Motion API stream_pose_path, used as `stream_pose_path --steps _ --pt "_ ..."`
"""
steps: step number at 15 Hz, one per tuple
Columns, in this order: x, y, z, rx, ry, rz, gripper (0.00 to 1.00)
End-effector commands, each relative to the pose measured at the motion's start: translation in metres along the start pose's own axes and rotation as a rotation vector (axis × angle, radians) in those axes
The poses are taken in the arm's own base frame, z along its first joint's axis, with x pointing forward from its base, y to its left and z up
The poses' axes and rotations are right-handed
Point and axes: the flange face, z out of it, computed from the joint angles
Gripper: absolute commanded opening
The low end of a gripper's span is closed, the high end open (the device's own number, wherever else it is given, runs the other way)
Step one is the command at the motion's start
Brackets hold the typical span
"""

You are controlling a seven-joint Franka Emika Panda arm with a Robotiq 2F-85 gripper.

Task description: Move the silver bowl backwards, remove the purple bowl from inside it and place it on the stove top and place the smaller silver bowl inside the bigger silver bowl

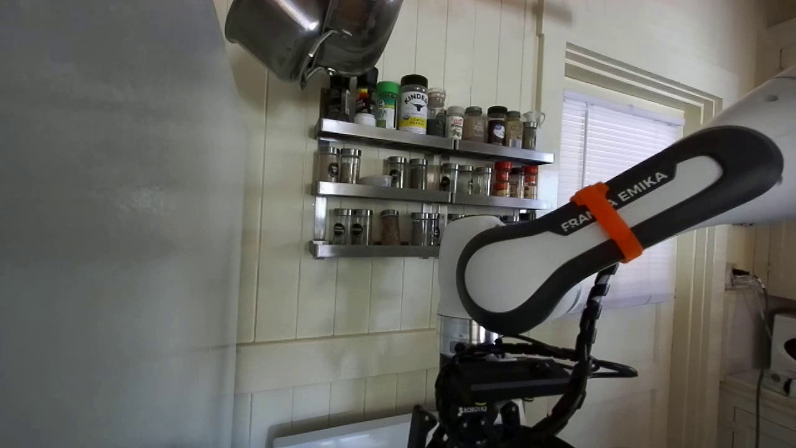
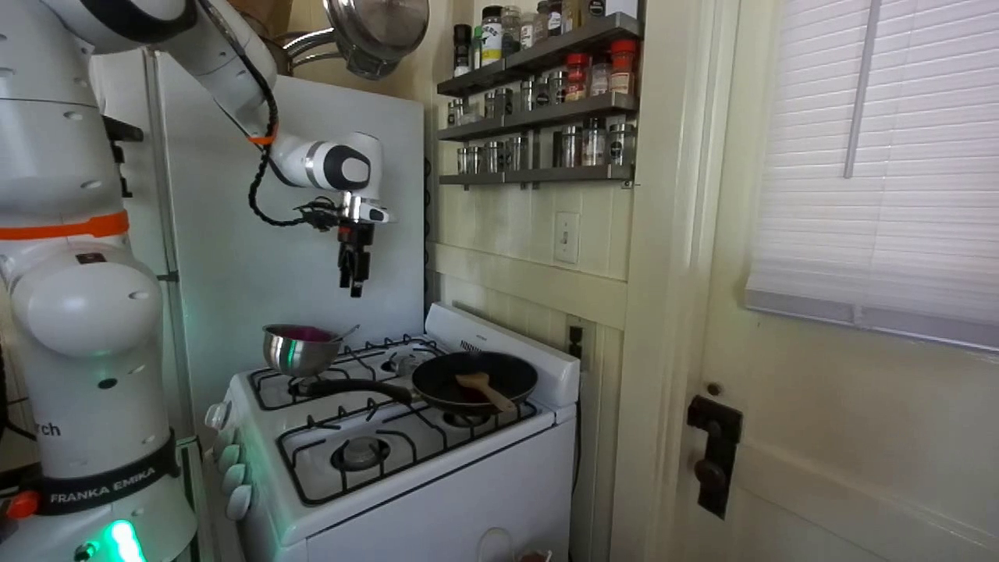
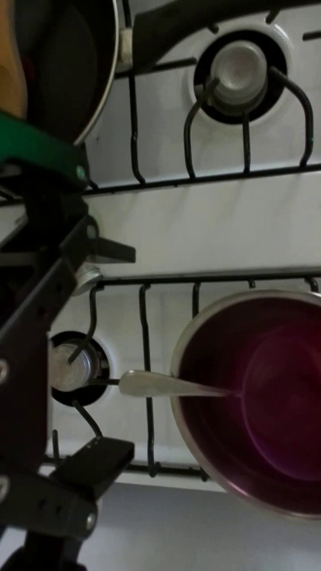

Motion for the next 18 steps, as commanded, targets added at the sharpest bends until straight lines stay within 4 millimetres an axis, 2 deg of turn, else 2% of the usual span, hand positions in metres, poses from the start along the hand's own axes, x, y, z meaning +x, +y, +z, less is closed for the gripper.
stream_pose_path --steps 1,3,8,11,18 --pt "0.003 -0.029 0.025 0.041 -0.093 -0.036 1.0" --pt "-0.002 -0.03 0.035 0.027 -0.151 -0.013 1.0" --pt "-0.021 -0.018 0.055 -0.008 -0.31 0.107 1.0" --pt "-0.03 -0.001 0.066 -0.003 -0.387 0.221 1.0" --pt "-0.04 0.034 0.109 0.01 -0.41 0.212 1.0"
